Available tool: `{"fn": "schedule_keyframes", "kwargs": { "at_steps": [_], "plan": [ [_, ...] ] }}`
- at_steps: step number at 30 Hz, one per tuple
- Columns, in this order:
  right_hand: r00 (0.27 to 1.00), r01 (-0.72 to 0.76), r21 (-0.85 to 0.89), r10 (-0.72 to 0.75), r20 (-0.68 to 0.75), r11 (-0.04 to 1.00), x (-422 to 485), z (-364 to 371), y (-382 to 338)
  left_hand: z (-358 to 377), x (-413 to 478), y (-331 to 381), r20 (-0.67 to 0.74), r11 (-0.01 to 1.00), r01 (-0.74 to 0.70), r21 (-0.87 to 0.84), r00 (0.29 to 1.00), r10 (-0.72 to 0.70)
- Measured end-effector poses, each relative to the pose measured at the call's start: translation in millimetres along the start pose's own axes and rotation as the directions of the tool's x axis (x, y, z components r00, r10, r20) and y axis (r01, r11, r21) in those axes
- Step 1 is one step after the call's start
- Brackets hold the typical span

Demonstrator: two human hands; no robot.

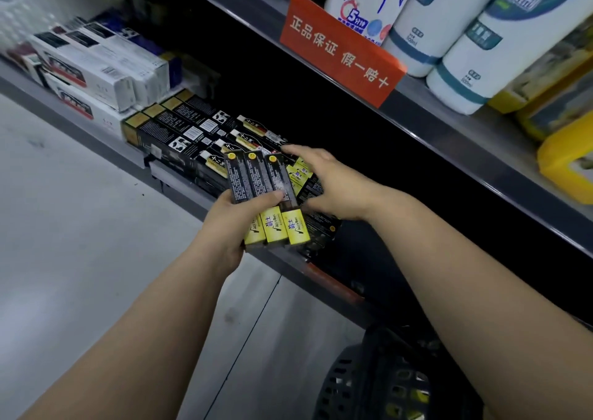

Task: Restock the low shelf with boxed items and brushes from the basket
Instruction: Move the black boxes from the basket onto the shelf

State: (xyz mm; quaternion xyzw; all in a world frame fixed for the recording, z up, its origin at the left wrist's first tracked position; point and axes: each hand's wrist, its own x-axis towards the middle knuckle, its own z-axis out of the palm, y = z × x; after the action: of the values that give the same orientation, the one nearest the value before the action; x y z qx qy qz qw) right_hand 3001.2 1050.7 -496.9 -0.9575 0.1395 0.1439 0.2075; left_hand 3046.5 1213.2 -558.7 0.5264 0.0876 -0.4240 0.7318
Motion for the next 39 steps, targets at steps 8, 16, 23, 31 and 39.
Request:
{"fn": "schedule_keyframes", "kwargs": {
  "at_steps": [8,16,23,31,39],
  "plan": [
    [0.93,0.325,-0.373,-0.365,-0.04,0.869,-32,-23,-5,-1,-9,5,0.388,0.977,0.209,0.034,0.898,-0.206],
    [0.842,0.429,-0.51,-0.535,-0.075,0.746,-37,-30,3,0,-9,5,0.463,0.971,0.238,0.033,0.857,-0.226],
    [0.96,0.192,-0.157,-0.219,-0.174,0.969,-35,-25,22,4,-9,4,0.323,0.991,0.134,-0.004,0.938,-0.126],
    [0.939,-0.308,-0.072,0.291,-0.181,0.949,6,-12,73,7,0,-4,0.092,0.996,0.087,-0.027,0.992,-0.084],
    [0.936,-0.352,0.02,0.351,0.038,0.936,34,27,73,12,0,-10,0.079,0.995,0.096,0.007,0.992,-0.096]
  ]
}}
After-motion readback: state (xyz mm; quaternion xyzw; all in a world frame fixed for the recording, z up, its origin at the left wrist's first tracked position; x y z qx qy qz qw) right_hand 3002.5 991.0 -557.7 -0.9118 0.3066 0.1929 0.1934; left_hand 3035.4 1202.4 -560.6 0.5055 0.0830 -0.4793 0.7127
